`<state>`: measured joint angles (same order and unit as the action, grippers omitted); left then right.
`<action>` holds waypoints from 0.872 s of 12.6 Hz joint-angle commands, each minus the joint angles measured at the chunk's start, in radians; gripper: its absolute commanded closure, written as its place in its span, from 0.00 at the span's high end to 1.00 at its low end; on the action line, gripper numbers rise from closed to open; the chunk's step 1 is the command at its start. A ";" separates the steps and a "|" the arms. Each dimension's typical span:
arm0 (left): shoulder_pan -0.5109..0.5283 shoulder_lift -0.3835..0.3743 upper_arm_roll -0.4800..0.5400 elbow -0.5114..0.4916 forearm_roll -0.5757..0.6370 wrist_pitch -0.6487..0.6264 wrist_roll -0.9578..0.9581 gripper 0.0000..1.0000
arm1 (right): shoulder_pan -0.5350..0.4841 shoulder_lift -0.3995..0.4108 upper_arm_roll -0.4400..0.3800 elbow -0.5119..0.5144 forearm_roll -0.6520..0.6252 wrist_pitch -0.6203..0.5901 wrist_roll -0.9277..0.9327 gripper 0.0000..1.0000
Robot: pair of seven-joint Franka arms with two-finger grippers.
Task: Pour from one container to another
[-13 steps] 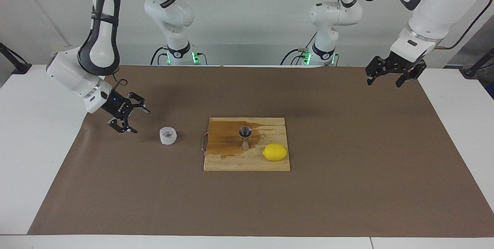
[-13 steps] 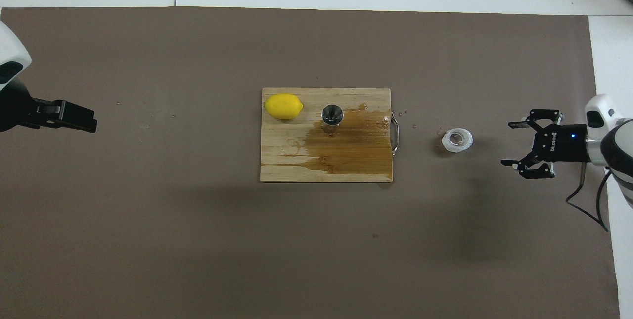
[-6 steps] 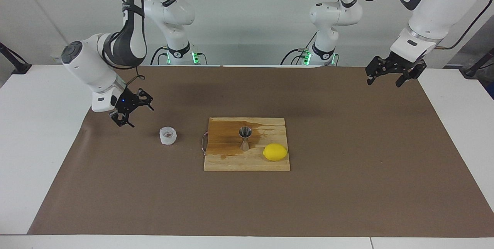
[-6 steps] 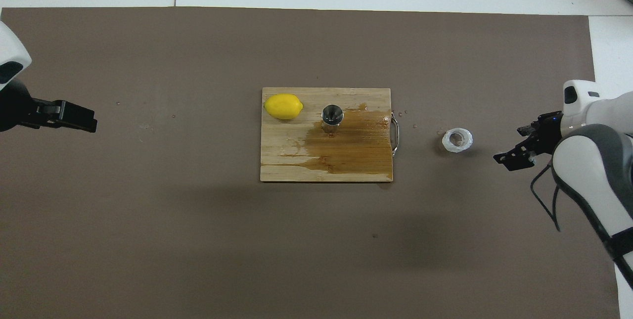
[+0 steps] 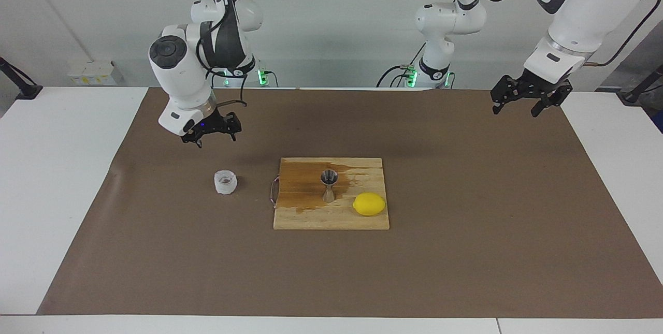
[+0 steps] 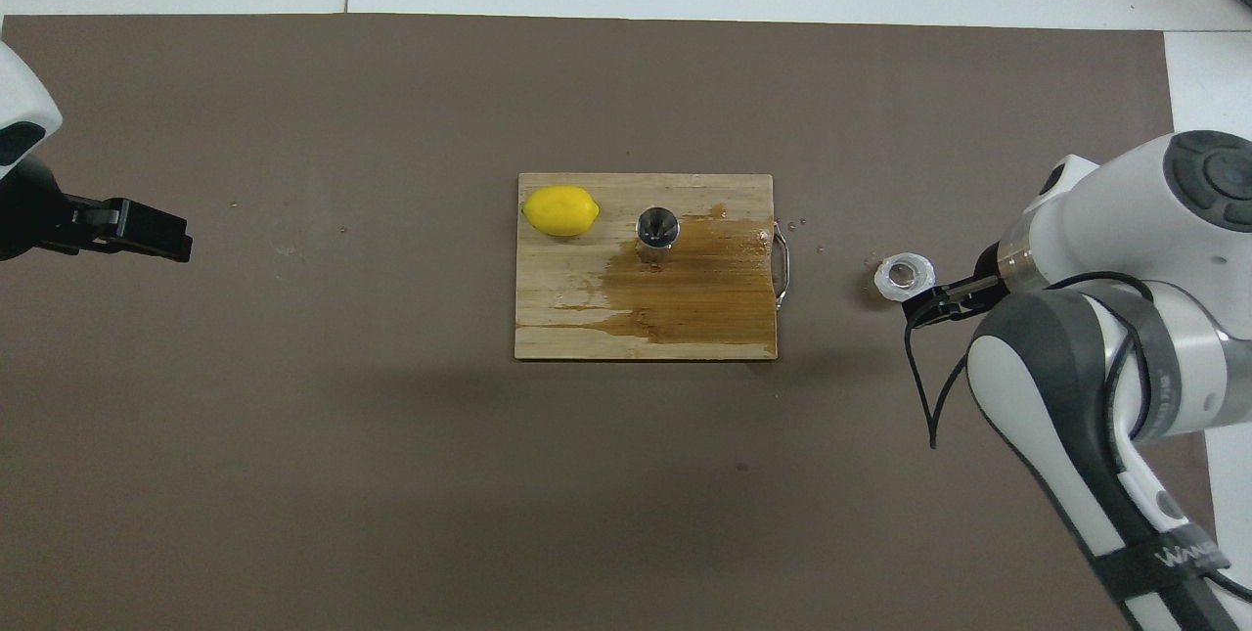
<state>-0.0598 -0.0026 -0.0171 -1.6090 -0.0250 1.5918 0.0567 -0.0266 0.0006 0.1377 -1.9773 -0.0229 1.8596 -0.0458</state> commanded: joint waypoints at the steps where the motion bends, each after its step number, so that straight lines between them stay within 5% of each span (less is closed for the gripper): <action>1: 0.009 -0.020 -0.003 -0.015 -0.009 -0.006 0.003 1.00 | -0.013 -0.039 0.002 0.141 -0.003 -0.172 0.122 1.00; 5: 0.009 -0.020 -0.003 -0.015 -0.009 -0.007 0.003 1.00 | -0.061 -0.070 -0.027 0.389 0.083 -0.416 0.155 1.00; 11: 0.009 -0.020 -0.003 -0.015 -0.009 -0.007 0.003 1.00 | -0.062 -0.097 -0.027 0.414 0.086 -0.436 0.142 1.00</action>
<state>-0.0598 -0.0026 -0.0171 -1.6090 -0.0250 1.5918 0.0567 -0.0803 -0.1078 0.1048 -1.5797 0.0380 1.4241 0.0917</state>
